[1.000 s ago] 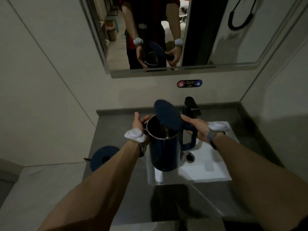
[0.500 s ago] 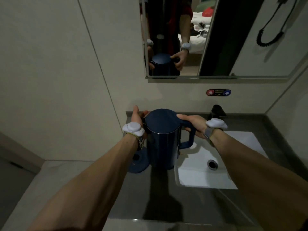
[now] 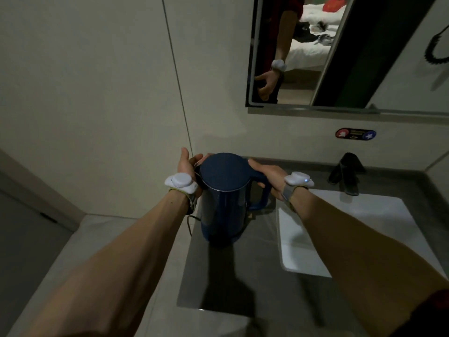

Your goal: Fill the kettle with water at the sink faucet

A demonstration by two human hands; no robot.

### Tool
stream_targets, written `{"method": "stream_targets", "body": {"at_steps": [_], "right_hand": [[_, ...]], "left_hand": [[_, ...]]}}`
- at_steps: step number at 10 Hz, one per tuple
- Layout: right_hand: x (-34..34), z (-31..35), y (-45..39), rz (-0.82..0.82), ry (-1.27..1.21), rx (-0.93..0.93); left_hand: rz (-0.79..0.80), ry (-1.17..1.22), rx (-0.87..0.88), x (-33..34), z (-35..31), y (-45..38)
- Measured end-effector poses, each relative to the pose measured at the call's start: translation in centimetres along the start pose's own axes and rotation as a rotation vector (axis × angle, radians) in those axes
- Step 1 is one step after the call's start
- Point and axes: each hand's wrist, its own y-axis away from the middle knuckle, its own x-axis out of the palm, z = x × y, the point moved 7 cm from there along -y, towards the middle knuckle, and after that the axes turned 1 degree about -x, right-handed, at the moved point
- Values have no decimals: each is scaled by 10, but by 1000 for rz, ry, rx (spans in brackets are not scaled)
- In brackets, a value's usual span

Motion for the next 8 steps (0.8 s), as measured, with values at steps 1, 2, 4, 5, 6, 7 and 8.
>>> {"method": "stream_targets", "body": {"at_steps": [1, 2, 4, 5, 6, 7, 8], "right_hand": [[11, -9, 3, -5, 8, 8], [12, -18, 4, -29, 9, 2], [9, -23, 9, -156, 57, -67], [11, -20, 13, -185, 95, -67], [13, -16, 16, -207, 91, -40], [10, -7, 28, -271, 147, -54], [12, 23, 35, -295, 153, -94]], "left_hand": [[26, 5, -35, -15, 2, -7], [60, 35, -71, -16, 7, -9], [83, 56, -93, -19, 12, -11], [95, 52, -91, -22, 11, -11], [120, -5, -96, -27, 10, -8], [135, -112, -79, -31, 4, 0], [141, -234, -61, -23, -16, 5]]}}
